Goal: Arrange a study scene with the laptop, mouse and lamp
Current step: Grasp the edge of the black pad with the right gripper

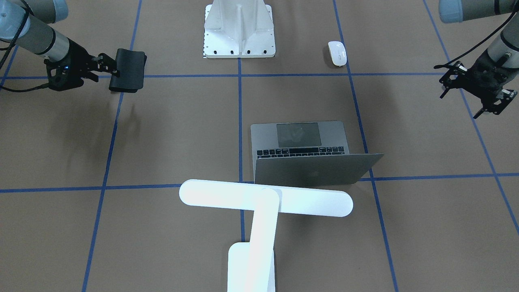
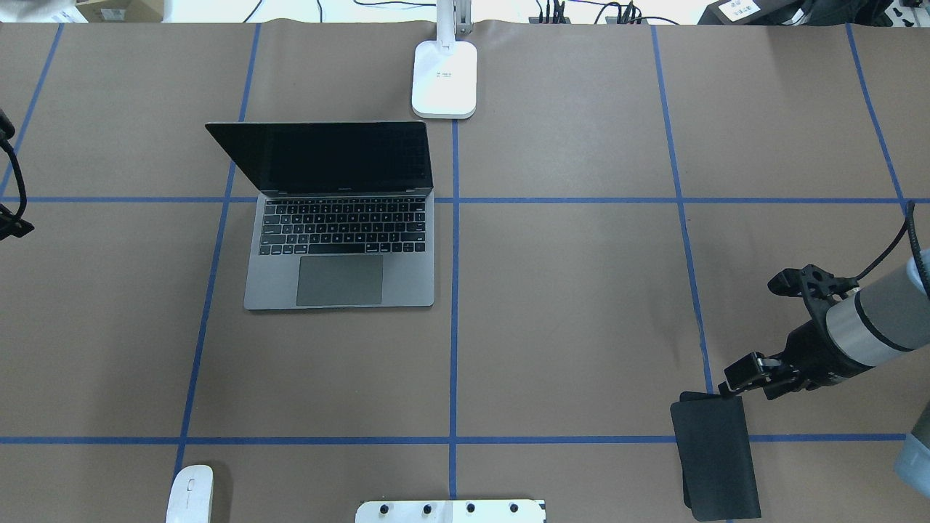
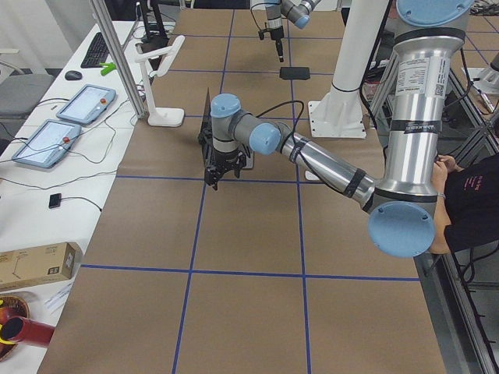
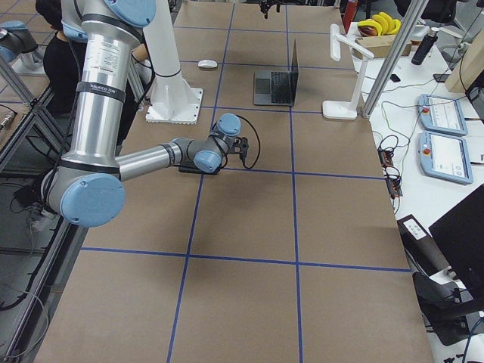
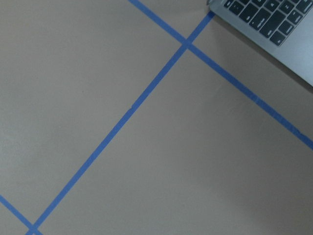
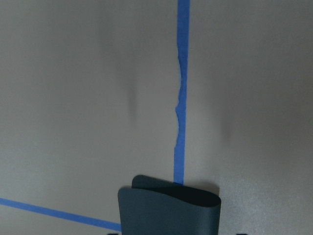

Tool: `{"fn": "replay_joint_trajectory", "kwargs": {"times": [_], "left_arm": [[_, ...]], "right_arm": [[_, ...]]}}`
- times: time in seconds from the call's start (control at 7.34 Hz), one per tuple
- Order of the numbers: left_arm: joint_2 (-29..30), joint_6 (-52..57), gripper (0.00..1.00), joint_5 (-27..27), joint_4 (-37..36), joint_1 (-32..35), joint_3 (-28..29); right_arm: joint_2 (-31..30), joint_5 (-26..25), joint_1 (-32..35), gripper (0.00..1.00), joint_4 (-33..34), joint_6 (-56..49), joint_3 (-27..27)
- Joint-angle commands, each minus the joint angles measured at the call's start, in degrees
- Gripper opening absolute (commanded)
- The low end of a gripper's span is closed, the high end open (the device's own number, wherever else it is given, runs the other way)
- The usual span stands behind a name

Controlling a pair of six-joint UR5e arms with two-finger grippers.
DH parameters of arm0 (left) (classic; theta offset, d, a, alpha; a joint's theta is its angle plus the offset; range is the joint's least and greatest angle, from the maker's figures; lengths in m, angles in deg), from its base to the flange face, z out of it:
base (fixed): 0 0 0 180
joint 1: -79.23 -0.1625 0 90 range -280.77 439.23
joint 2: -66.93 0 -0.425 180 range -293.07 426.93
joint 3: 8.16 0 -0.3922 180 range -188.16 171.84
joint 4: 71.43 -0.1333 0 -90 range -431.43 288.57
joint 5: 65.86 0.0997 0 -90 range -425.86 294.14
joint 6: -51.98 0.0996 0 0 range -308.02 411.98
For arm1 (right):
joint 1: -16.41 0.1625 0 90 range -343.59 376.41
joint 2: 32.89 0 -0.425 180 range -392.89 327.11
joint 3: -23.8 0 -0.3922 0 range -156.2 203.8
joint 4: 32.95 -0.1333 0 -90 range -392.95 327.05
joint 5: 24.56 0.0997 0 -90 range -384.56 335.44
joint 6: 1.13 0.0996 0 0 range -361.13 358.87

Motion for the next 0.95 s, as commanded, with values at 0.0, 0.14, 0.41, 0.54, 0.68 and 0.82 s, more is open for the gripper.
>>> {"fn": "replay_joint_trajectory", "kwargs": {"times": [0.0, 0.14, 0.41, 0.54, 0.68, 0.82], "left_arm": [[-0.4, -0.1, 1.00, 0.2, 0.0, 0.0, -0.1], [-0.4, -0.1, 1.00, 0.2, 0.1, 0.0, -0.1], [-0.4, -0.1, 1.00, 0.2, 0.1, 0.0, -0.1], [-0.4, -0.1, 1.00, 0.2, 0.1, 0.0, -0.1], [-0.4, -0.1, 1.00, 0.2, 0.1, 0.0, -0.1], [-0.4, -0.1, 1.00, 0.2, 0.1, 0.0, -0.1]], "right_arm": [[-0.7, -0.1, -2.6, 0.81, 0.0, -0.1, 0.0], [-0.8, 0.0, -3.6, 0.80, 0.0, -0.1, 0.0], [-1.2, 0.0, -5.9, 0.73, 0.0, -0.2, 0.9], [-1.3, 0.1, -5.9, 0.73, 0.0, -0.3, 0.9], [-1.3, 0.2, -5.9, 0.73, 0.0, -0.3, 1.1], [-1.3, 0.2, -6.0, 0.73, 0.0, -0.3, 2.1]]}}
